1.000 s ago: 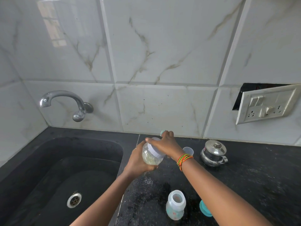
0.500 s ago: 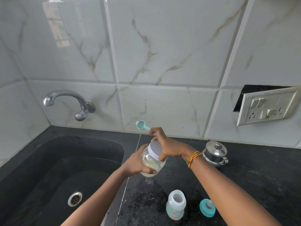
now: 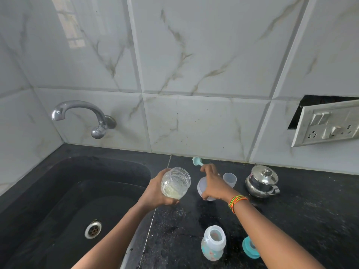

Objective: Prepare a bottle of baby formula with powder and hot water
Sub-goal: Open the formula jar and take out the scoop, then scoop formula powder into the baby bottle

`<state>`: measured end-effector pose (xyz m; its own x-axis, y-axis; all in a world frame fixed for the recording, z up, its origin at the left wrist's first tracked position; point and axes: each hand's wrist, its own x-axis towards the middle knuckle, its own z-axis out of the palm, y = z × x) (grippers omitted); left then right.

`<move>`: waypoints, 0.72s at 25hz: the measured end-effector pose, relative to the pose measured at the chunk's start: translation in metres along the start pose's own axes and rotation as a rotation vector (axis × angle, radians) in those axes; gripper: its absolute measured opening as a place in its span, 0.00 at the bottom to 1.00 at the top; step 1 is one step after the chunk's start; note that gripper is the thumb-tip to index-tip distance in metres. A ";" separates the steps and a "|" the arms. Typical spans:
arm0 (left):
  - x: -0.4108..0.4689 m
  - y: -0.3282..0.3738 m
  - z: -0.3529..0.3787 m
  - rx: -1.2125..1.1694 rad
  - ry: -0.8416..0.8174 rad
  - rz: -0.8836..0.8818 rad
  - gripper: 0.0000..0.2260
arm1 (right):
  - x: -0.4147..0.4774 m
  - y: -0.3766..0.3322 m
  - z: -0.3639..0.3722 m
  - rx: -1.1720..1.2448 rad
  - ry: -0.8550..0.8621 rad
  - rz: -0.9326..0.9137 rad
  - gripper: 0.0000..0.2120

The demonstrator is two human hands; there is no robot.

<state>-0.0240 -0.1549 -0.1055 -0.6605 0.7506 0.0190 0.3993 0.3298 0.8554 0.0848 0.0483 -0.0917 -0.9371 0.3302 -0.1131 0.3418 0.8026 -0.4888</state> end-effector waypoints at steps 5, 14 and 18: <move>-0.001 -0.003 0.006 0.067 0.064 -0.006 0.44 | -0.001 0.020 0.036 -0.046 -0.022 0.016 0.37; -0.007 -0.005 -0.001 0.165 0.137 0.028 0.44 | -0.011 -0.018 -0.010 0.291 0.586 -0.323 0.12; -0.010 -0.002 -0.003 0.157 0.182 0.051 0.45 | -0.030 -0.037 -0.014 -0.079 0.604 -0.575 0.16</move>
<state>-0.0200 -0.1642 -0.1060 -0.7350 0.6575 0.1657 0.5198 0.3894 0.7604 0.1009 0.0155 -0.0581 -0.7758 0.0501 0.6290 -0.1526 0.9524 -0.2640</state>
